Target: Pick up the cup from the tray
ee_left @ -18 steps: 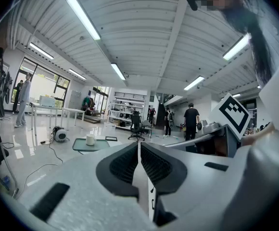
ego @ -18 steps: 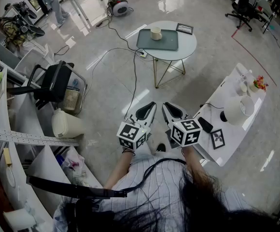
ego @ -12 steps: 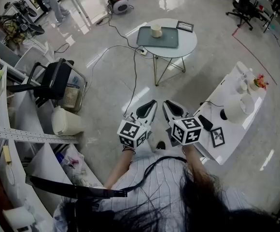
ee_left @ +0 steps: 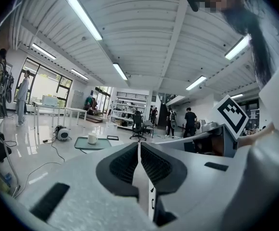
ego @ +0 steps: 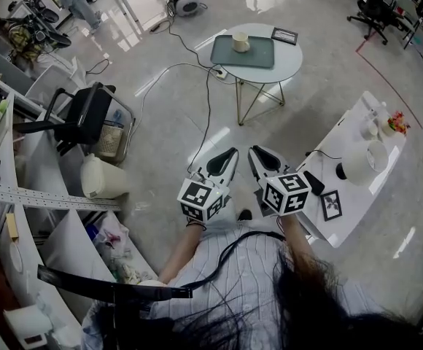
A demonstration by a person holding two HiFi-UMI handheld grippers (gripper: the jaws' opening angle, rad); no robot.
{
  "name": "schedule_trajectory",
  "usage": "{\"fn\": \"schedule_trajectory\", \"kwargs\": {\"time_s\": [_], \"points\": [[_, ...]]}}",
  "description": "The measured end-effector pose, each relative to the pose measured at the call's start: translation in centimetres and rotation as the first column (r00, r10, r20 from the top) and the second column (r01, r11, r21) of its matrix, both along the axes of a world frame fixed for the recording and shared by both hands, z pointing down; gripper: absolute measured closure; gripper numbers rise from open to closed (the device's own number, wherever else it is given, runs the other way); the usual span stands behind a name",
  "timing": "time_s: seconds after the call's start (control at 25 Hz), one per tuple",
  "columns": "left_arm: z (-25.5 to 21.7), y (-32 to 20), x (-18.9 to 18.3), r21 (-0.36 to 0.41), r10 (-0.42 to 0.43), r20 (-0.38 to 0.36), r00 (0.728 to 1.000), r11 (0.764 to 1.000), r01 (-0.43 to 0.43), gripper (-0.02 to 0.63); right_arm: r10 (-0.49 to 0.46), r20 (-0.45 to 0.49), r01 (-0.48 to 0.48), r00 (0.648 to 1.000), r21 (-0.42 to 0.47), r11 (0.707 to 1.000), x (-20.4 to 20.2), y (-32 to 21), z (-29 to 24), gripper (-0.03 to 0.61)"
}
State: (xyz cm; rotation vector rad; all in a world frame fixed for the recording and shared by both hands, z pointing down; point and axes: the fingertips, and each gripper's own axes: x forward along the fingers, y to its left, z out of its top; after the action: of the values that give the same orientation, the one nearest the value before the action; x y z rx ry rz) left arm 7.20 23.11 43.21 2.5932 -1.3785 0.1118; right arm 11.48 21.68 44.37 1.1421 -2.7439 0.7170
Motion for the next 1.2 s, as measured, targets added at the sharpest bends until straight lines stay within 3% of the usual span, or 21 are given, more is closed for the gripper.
{"fn": "schedule_trajectory", "kwargs": {"time_s": [0.52, 0.92, 1.2], "points": [[0.5, -4.7, -1.9, -0.005, -0.007, -0.035, 0.999, 1.0, 0.007, 0.6, -0.018, -0.005, 0.018, 1.0, -0.031, 0.999, -1.9, -4.5, 0.9, 0.522], [1.1, -14.2, -6.1, -0.032, 0.012, -0.043, 0.999, 0.999, -0.014, 0.6, -0.037, -0.045, 0.033, 0.998, -0.072, 0.997, -5.9, -13.2, 1.6, 0.522], [0.2, -21.7, -9.5, -0.027, 0.053, -0.033, 0.998, 0.998, -0.054, 0.6, 0.002, -0.034, -0.005, 0.999, -0.093, 0.996, -9.3, -20.3, 1.3, 0.522]]}}
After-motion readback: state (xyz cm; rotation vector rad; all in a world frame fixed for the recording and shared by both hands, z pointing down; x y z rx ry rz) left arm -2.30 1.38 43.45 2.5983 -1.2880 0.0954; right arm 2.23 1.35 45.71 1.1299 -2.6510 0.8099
